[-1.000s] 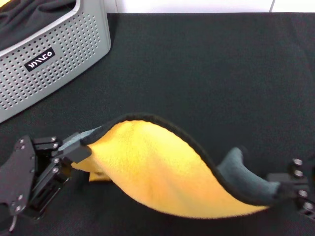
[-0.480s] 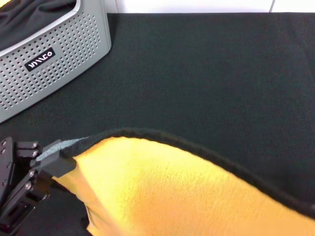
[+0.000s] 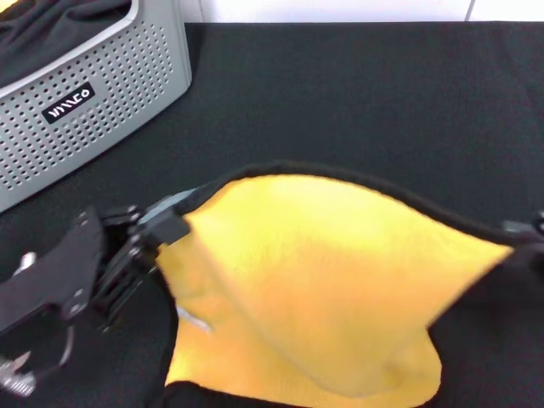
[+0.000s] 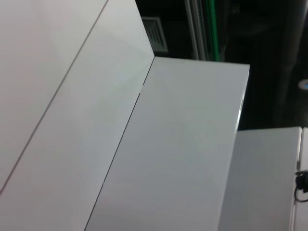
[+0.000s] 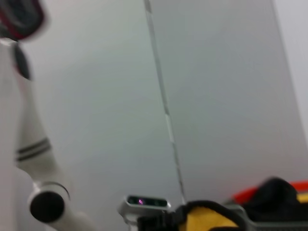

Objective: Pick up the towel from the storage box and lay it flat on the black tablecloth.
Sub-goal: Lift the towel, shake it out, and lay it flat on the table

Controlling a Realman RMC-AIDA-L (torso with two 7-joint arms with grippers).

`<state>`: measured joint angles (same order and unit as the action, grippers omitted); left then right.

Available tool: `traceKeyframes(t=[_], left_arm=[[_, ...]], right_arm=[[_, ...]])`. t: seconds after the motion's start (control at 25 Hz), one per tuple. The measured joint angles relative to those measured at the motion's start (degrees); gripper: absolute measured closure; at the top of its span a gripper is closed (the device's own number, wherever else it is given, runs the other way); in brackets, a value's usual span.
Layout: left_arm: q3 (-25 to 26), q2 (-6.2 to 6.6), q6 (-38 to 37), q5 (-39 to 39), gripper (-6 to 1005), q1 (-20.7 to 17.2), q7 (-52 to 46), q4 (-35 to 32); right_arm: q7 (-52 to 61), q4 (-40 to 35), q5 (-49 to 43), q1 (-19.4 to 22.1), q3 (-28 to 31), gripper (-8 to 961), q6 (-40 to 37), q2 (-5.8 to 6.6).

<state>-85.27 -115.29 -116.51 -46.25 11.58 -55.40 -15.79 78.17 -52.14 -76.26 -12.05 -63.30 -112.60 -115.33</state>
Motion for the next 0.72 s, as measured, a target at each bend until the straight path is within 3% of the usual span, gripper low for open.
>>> traceKeyframes(t=[0.24,0.44,0.72], left_arm=[[-0.03,-1.15,2.36,0.36,955,8.09,6.11,9.47],[2.52,-2.68,9.62,0.66,955,8.88,6.87,9.00],[7.08,-3.61,13.80,0.70,955,9.26,8.62,8.94]], right_arm=[[-1.37,6.14,-3.87,-5.67,-0.30,932,7.49,-0.12],[-1.40,8.38,-5.35,-8.30,-0.52,932,14.73,-0.18],[-1.43,9.70,-5.98,-11.12,-0.73,932,23.47,-0.25]])
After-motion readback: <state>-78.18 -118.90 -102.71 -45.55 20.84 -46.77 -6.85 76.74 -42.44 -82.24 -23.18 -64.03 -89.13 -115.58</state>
